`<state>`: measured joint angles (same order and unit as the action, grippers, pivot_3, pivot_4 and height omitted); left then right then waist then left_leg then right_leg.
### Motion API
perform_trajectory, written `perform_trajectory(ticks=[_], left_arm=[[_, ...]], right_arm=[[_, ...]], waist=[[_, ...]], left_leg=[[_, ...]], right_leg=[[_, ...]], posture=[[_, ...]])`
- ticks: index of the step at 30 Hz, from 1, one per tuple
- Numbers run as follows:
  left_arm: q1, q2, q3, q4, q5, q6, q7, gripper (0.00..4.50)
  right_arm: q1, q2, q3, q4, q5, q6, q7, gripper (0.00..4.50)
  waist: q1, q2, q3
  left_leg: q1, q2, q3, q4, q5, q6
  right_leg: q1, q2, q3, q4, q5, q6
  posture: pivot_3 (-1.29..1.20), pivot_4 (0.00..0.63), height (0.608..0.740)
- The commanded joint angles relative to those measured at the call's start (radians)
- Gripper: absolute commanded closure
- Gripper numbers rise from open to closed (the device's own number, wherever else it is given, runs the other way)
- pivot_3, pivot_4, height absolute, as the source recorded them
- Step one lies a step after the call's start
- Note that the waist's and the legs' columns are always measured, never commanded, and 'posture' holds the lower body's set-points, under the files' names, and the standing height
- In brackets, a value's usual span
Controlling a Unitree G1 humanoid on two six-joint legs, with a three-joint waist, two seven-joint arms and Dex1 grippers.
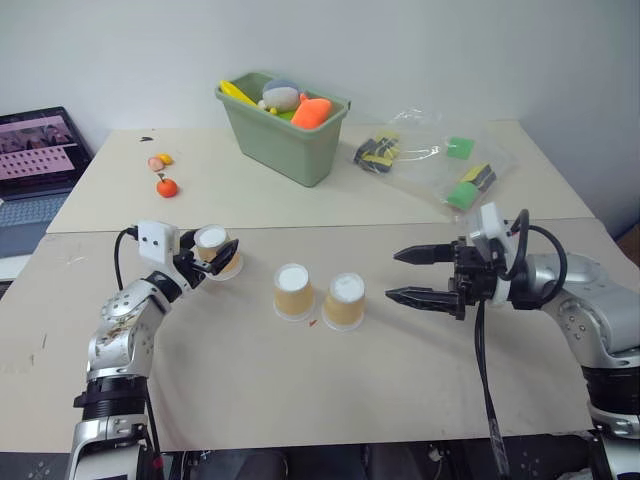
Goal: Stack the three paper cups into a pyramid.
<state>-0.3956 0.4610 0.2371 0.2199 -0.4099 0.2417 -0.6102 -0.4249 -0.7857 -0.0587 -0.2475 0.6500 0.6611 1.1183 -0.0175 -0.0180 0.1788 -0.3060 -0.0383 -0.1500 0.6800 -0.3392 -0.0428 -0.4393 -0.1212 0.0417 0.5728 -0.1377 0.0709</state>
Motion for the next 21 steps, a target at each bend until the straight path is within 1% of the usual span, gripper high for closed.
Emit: perform_trajectory(ticks=[1,2,5,6,10,14,18,21], left_arm=[[-0.031,-0.006,-0.002,0.013,0.009,-0.047,-0.016,0.52],[-0.030,-0.008,-0.005,0.013,0.009,-0.048,-0.026,0.72],[-0.028,-0.009,-0.010,0.017,0.019,-0.043,-0.025,1.78],[-0.030,-0.006,-0.011,0.020,0.020,-0.031,-0.022,1.93],[-0.037,0.010,-0.024,-0.013,0.023,-0.020,-0.046,1.93],[-0.050,0.053,-0.087,-0.140,-0.012,0.048,-0.153,1.93],[-0.126,0.113,-0.109,-0.258,-0.124,0.216,-0.257,1.93],[-0.201,0.173,-0.128,-0.311,-0.209,0.334,-0.353,1.93]], right_arm=[[-0.006,-0.003,-0.034,-0.036,0.021,-0.009,-0.010,0.00],[-0.005,-0.004,-0.034,-0.036,0.020,-0.011,-0.012,0.00],[-0.003,-0.006,-0.036,-0.035,0.019,-0.013,-0.016,0.00],[-0.001,-0.006,-0.037,-0.037,0.019,-0.012,-0.018,0.00],[0.003,-0.009,-0.036,-0.040,0.017,-0.015,-0.020,0.00],[-0.003,-0.008,-0.033,-0.034,0.013,-0.017,-0.020,0.00],[-0.009,-0.006,-0.028,-0.026,0.007,-0.023,-0.019,0.00],[-0.005,-0.006,-0.028,-0.029,0.007,-0.023,-0.020,0.00]], waist=[[0.001,0.000,0.000],[0.001,0.000,0.000],[0.001,0.000,0.000],[0.002,0.000,0.000],[0.002,0.000,0.000],[0.002,0.000,0.000],[0.002,-0.001,0.000],[0.001,-0.001,0.001]], left_leg=[[0.000,0.000,0.000,0.000,0.000,0.000],[0.000,0.000,0.000,0.000,0.000,0.000],[0.000,0.000,0.000,0.000,0.000,0.000],[0.000,0.000,0.000,0.000,0.000,0.000],[0.000,0.000,0.000,0.000,0.000,0.000],[0.000,0.000,0.000,0.000,0.000,0.000],[0.000,0.000,0.000,0.001,0.000,0.000],[-0.001,0.000,0.000,0.001,0.000,0.000]], right_leg=[[0.000,0.000,0.000,-0.001,0.000,0.000],[0.000,0.000,0.000,-0.001,0.000,0.000],[0.000,0.000,0.000,-0.002,0.001,0.001],[0.000,0.000,0.000,-0.002,0.001,0.001],[0.000,0.000,0.000,-0.002,0.001,0.001],[0.000,0.000,0.000,-0.002,0.001,0.001],[0.000,0.000,0.000,-0.002,0.001,0.001],[-0.001,0.000,0.000,-0.001,0.001,0.001]], posture=[[0.00,0.150,0.740],[0.00,0.150,0.740],[0.00,0.150,0.740],[0.00,0.150,0.740],[0.00,0.150,0.740],[0.00,0.150,0.740],[0.00,0.150,0.740],[0.00,0.150,0.740]])
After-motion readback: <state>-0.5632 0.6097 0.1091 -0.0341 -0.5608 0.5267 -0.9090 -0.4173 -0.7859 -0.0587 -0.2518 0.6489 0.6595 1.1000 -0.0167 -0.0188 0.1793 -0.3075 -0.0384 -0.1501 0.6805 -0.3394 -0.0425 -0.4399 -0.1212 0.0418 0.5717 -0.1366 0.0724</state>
